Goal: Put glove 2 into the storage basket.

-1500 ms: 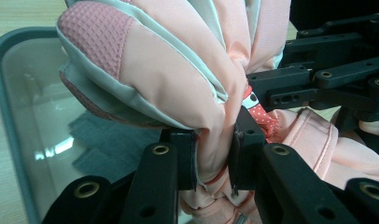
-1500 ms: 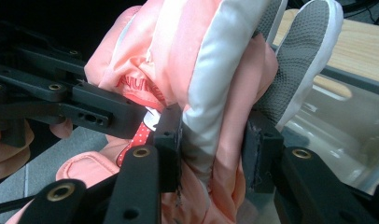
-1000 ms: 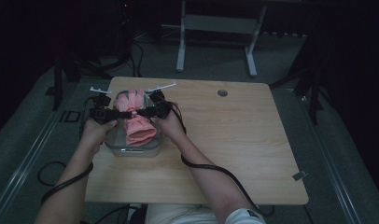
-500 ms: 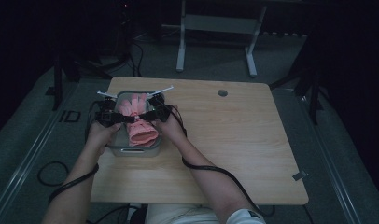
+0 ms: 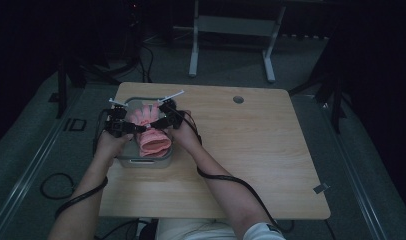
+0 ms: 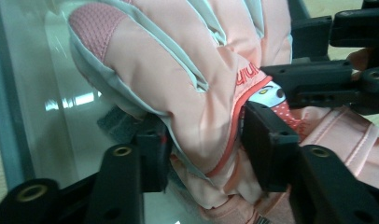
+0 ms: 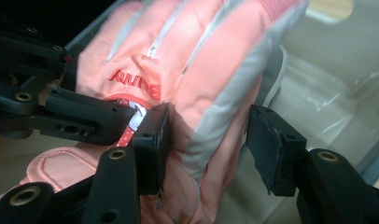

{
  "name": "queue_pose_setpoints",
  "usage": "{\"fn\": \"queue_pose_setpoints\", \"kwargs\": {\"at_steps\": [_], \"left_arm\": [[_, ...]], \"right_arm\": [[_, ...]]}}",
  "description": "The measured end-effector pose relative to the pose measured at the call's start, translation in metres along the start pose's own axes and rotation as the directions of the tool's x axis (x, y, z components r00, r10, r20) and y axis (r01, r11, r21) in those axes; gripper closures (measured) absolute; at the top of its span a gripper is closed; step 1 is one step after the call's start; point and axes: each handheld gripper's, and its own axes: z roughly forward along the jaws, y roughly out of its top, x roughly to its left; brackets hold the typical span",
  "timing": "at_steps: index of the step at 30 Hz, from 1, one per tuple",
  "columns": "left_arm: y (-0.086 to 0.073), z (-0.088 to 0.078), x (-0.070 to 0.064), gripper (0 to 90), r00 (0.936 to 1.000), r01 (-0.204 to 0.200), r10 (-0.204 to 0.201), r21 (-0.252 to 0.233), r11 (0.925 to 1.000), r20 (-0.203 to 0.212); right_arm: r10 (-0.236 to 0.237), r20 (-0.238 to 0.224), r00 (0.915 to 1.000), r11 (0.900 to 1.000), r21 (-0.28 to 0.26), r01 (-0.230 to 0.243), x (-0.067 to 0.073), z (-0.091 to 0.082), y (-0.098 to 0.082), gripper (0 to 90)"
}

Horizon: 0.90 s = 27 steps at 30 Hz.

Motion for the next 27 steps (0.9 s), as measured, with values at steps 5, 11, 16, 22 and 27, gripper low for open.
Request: {"fn": "queue_pose_setpoints", "kwargs": {"at_steps": [5, 11, 16, 22, 27], "left_arm": [[0.0, -0.003, -0.002, 44.6, 0.9995, -0.004, 0.003, -0.011, 0.9999, -0.031], [0.0, -0.01, -0.006, 39.0, 0.9995, -0.018, 0.017, -0.053, 0.9984, -0.026], [0.002, -0.019, -0.006, 37.7, 0.9994, -0.017, 0.015, -0.081, 0.9966, -0.032], [0.001, -0.027, -0.003, 36.5, 0.9986, -0.013, 0.007, -0.1, 0.9949, -0.052], [-0.001, -0.029, 0.001, 36.6, 0.9991, -0.011, 0.007, -0.093, 0.9956, -0.041]], "right_arm": [[-0.003, -0.01, 0.9999, 1.0, -0.026, 0.003, -0.001, -0.008, 0.002, 48.2], [-0.015, -0.013, 0.9998, 0.999, -0.043, 0.015, -0.001, -0.018, 0.003, 47.8], [-0.01, -0.024, 0.9997, 0.997, -0.078, 0.008, -0.002, -0.029, 0.005, 47.8], [-0.023, -0.032, 0.9992, 0.997, -0.077, 0.02, 0.0, -0.036, 0.006, 47.5], [-0.026, -0.043, 0.9987, 0.997, -0.079, 0.022, 0.001, -0.038, 0.006, 47.0]]}}
